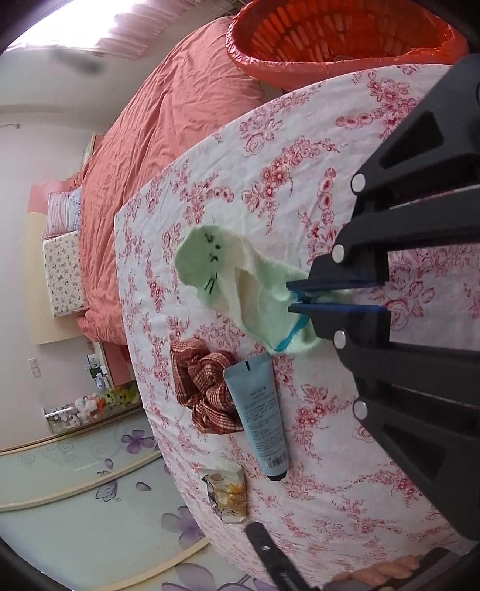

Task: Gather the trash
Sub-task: 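Grasp the mint-green cat-face sock with the right gripper while the left grasps the snack wrapper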

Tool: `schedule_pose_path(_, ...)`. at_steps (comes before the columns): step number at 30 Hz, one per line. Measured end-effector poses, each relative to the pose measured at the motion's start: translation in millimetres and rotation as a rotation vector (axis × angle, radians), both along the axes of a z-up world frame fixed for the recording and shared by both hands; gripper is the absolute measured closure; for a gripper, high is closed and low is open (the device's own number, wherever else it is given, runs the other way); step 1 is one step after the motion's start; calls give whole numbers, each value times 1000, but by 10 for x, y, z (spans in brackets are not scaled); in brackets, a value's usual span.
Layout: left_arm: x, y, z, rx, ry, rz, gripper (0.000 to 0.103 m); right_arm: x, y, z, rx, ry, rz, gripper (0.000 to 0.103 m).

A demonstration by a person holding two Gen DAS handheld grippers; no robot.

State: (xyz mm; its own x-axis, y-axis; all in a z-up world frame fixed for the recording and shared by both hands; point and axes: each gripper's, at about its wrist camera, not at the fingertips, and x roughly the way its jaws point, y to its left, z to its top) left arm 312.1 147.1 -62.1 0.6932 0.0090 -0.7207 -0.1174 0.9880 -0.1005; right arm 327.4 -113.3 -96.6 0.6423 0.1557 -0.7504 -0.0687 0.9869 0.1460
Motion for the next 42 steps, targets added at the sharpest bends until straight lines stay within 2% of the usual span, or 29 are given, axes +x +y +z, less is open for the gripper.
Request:
schedule_pose_path(5, 349, -176, 5, -25, 22, 55, 11, -8, -27, -15, 13, 3, -6, 96)
schedule_pose_path(7, 461, -251, -58, -1, 50, 71, 11, -8, -40, -20, 22, 6, -6, 96)
schedule_pose_path(10, 583, -364, -196, 76, 107, 91, 11, 10, -65, -21, 33, 9, -4, 96)
schedule_pose_path(13, 584, -351, -271, 99, 129, 115, 11, 16, -76, -19, 41, 10, -4, 96)
schedule_pose_path(20, 345, 77, -294, 45, 137, 180, 18, 12, -80, -20, 39, 10, -3, 96)
schedule_pose_path(23, 139, 398, -322, 27, 143, 202, 19, 9, -76, -20, 32, 9, -3, 96)
schedule_pose_path(26, -69, 545, -309, 23, 149, 197, 19, 9, -58, -20, 23, 10, -2, 95)
schedule_pose_path(28, -208, 593, -219, -9, 115, 188, 18, 9, -39, -21, 18, 11, -1, 95)
schedule_pose_path(30, -259, 613, -95, -46, 75, 178, 13, 11, -32, -19, 15, 11, 0, 95)
schedule_pose_path(31, -246, 607, -36, -59, 54, 174, 9, 13, -34, -19, 16, 11, 0, 95)
schedule_pose_path(34, -84, 533, 91, -44, 24, 173, 9, 13, -39, -20, 22, 12, 0, 95)
schedule_pose_path(39, 363, 591, -53, -26, 102, 254, 11, 13, -27, -24, 11, 12, 1, 95)
schedule_pose_path(42, 495, 635, -179, -39, 153, 280, 19, 14, -16, -24, 13, 12, 1, 95)
